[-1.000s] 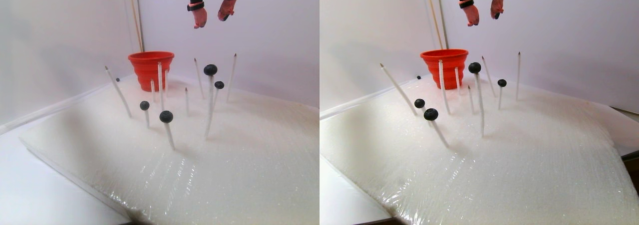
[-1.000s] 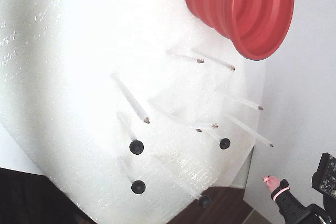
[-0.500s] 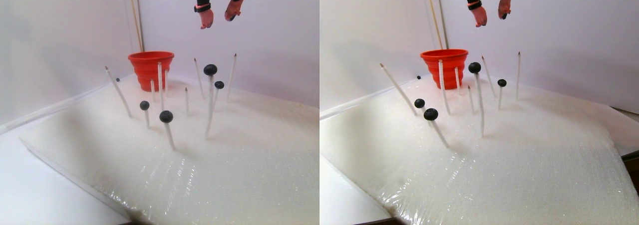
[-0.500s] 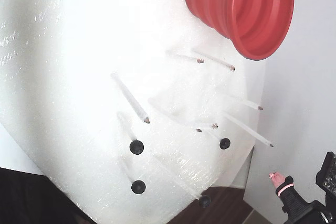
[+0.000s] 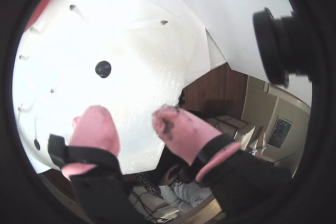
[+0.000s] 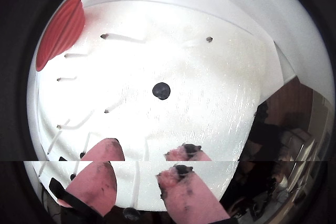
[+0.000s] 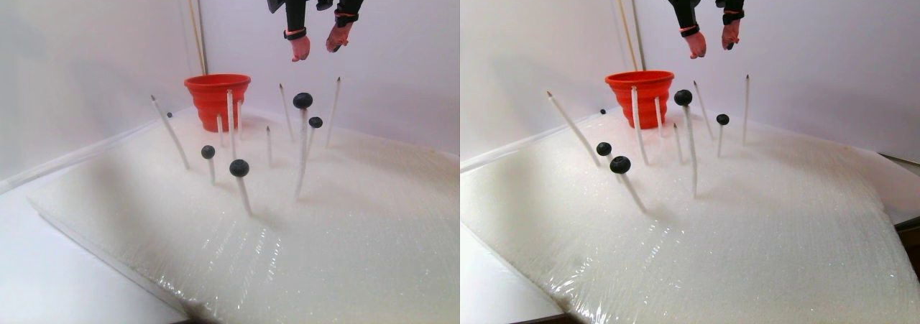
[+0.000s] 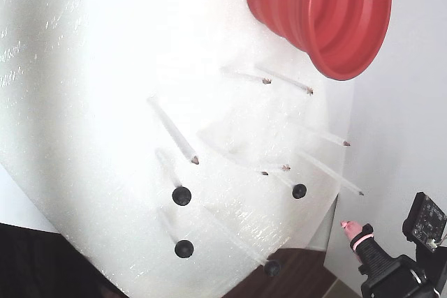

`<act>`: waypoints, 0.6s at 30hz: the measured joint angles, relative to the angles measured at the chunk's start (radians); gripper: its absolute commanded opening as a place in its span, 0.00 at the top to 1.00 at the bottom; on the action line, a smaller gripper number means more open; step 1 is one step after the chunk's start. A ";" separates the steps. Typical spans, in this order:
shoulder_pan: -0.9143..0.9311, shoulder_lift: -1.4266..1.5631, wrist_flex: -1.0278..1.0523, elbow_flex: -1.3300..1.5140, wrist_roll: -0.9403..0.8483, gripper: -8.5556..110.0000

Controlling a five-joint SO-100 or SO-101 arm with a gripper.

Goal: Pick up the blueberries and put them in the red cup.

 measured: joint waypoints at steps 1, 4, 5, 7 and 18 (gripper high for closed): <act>0.002 -0.011 -0.009 0.000 0.000 0.80; 0.002 -0.031 -0.028 -0.002 0.009 0.80; 0.002 -0.040 -0.037 -0.002 0.009 0.80; 0.002 -0.057 -0.052 -0.002 0.009 0.80; 0.011 -0.143 -0.126 -0.002 0.029 0.80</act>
